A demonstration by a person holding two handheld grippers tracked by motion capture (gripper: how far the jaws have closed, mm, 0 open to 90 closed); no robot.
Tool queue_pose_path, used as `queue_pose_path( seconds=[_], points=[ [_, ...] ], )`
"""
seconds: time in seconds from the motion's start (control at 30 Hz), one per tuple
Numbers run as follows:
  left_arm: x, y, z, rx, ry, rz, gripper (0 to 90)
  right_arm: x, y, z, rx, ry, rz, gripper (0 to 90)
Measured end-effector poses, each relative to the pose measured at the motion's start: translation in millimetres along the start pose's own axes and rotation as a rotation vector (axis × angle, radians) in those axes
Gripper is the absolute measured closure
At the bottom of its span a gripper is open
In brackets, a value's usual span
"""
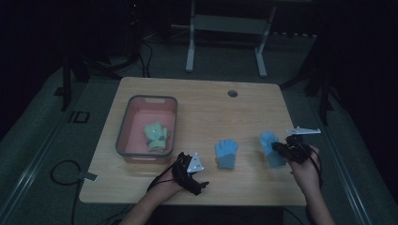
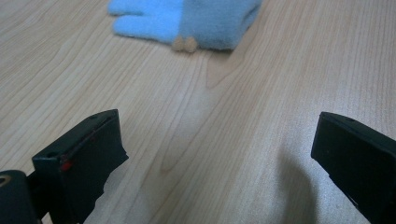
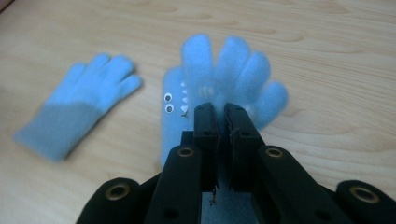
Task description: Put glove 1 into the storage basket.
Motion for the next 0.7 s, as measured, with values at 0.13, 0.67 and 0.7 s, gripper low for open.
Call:
queue_pose_path(
  seconds=[0.13, 0.67, 0.7],
  points=[
    [0.6, 0.0, -0.3, 0.001, -0.008, -0.001, 2.6, -9.1, -0.3, -5.9, 0.021, -0.029, 0.078, 84.3],
    [1.7, -0.4, -0.2, -0.001, -0.011, 0.001, 2.7, -17.9, -56.2, 33.8, -0.09, -0.133, 0.091, 80.4],
    [1.5, -0.3, -0.1, -0.001, -0.011, 0.0, 2.6, -16.3, -59.1, 35.7, -0.105, -0.132, 0.087, 77.8]
  ],
)
Point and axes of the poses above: each handheld gripper's, and its own axes: y roughly backward along the jaws, z roughly out of its underside, x roughly to its right, the point moved 3 cm from there along -y, roughly forward along the jaws, and after that the axes turned 3 degrees about -y, right-handed, at the moved point
